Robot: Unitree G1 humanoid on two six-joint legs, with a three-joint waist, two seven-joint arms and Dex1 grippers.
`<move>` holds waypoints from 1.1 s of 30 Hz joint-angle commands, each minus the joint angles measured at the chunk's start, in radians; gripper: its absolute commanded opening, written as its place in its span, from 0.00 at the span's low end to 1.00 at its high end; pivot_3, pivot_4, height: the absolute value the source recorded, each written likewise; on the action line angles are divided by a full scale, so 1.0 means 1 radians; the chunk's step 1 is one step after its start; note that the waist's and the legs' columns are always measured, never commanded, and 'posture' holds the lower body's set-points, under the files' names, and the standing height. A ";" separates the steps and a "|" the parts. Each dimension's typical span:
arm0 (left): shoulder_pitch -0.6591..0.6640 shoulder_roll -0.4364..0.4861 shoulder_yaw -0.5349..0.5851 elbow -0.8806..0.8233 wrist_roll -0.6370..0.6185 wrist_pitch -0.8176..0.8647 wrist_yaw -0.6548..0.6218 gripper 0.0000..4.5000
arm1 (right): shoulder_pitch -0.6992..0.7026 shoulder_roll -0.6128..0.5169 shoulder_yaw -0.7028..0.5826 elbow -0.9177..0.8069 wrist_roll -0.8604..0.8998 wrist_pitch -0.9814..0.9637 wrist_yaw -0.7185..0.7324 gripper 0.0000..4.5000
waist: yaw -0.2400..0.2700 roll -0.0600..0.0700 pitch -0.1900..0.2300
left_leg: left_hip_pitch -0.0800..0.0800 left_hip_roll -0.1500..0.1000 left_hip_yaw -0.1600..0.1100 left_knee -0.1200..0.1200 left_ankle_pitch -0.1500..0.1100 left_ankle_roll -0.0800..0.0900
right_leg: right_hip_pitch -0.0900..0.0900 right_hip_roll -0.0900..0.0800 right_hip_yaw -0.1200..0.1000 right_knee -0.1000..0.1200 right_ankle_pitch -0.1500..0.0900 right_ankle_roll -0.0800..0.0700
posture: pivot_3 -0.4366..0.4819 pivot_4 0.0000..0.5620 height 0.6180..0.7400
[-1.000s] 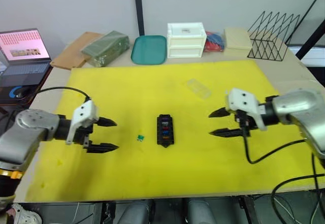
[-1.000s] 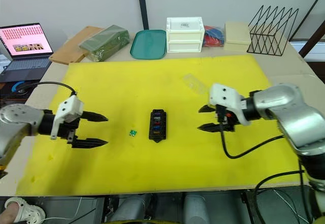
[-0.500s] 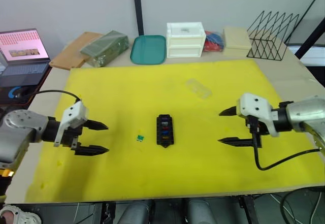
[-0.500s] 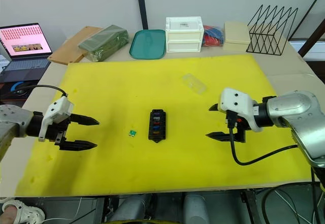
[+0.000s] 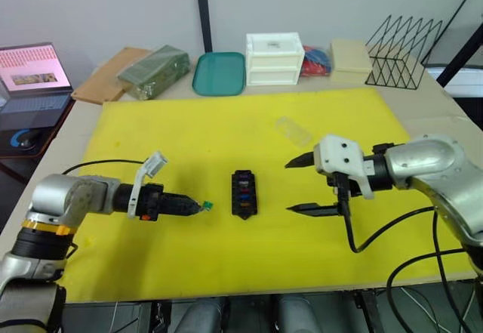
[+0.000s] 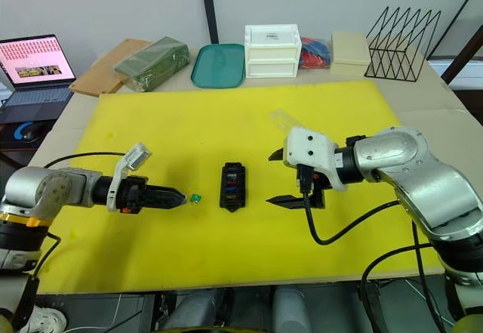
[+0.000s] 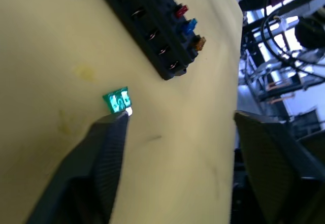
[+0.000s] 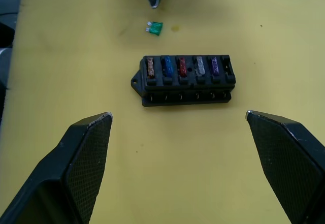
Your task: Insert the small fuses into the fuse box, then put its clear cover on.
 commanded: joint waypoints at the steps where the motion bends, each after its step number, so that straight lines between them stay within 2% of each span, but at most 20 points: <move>1: -0.052 -0.023 0.031 0.077 -0.042 0.135 0.045 0.63 | -0.013 0.006 -0.002 -0.032 0.003 0.002 -0.021 1.00 | 0.001 0.000 0.000 | 0.000 0.000 0.000 0.000 0.000 0.000 | 0.000 0.000 0.000 0.000 0.000 0.000 | 0.48 0.27 1.00; 14: -0.079 -0.106 0.050 0.164 -0.032 0.158 0.144 0.63 | -0.042 0.011 0.027 -0.031 0.004 0.013 -0.041 1.00 | 0.004 0.000 0.000 | 0.000 0.000 0.000 0.001 0.000 0.000 | 0.000 0.000 0.000 0.000 0.000 0.000 | 0.48 0.27 1.00; 29: -0.057 -0.139 0.027 0.161 -0.024 0.115 0.157 0.63 | -0.047 0.005 0.049 -0.039 0.001 0.018 -0.049 1.00 | 0.005 0.000 0.000 | 0.000 0.000 0.000 0.001 0.000 0.000 | 0.001 -0.001 0.000 0.000 0.000 0.000 | 0.48 0.27 1.00; 33: -0.047 -0.140 0.024 0.165 -0.017 0.101 0.162 0.42 | -0.046 0.003 0.050 -0.041 0.000 0.018 -0.050 1.00 | 0.004 0.000 0.000 | 0.000 0.000 0.000 0.001 0.000 0.000 | 0.000 0.000 0.000 0.000 0.000 0.000 | 0.48 0.27 1.00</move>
